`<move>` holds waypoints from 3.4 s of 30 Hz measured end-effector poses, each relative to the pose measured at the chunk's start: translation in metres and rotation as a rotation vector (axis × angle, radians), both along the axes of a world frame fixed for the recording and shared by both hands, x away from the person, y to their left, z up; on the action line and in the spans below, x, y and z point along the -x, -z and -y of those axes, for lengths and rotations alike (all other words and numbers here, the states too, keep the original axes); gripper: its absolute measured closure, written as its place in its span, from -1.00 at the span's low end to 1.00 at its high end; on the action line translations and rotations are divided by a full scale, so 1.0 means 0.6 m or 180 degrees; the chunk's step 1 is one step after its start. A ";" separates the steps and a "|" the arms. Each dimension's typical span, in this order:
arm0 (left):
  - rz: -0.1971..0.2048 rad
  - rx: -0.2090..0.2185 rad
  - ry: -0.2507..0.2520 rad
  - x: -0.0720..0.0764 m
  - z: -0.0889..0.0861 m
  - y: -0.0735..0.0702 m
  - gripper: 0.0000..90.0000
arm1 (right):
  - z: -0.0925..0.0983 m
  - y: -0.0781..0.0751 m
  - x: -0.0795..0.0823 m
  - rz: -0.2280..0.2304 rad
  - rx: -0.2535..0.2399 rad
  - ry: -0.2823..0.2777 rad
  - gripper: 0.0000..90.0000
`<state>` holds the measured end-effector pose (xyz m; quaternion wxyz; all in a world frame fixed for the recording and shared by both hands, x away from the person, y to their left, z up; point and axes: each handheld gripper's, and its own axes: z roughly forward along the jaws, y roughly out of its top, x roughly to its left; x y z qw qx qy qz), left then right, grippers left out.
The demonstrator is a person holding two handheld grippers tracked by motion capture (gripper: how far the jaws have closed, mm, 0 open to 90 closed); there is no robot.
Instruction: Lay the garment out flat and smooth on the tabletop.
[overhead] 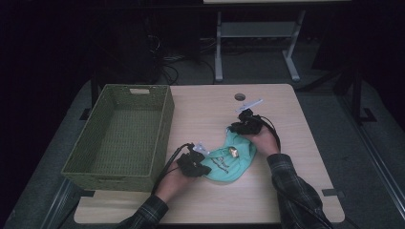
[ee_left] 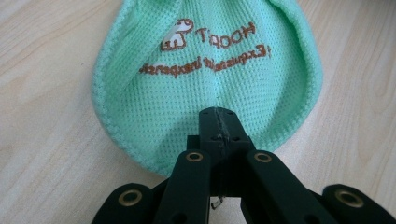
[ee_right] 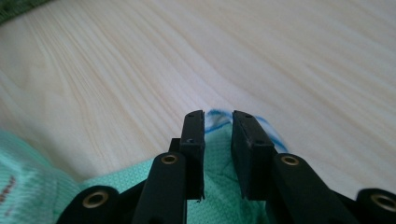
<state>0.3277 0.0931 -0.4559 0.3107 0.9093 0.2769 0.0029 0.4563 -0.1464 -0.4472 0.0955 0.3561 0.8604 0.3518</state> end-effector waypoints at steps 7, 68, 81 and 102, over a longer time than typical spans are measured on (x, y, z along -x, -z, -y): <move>-0.0002 -0.0017 0.0013 0.000 0.000 0.000 0.99 | -0.008 0.029 0.001 -0.0012 0.0142 -0.0036 0.80; 0.0017 -0.0051 0.0039 0.000 -0.001 -0.001 0.99 | -0.004 0.029 -0.010 -0.0001 0.0082 0.0058 1.00; 0.0008 -0.0012 0.0017 0.000 -0.001 0.000 0.99 | -0.004 0.003 -0.040 0.0160 -0.0079 0.0350 1.00; -0.0026 0.0016 -0.0038 -0.003 0.000 -0.002 0.95 | 0.030 -0.043 0.012 0.0216 -0.0313 0.0231 0.83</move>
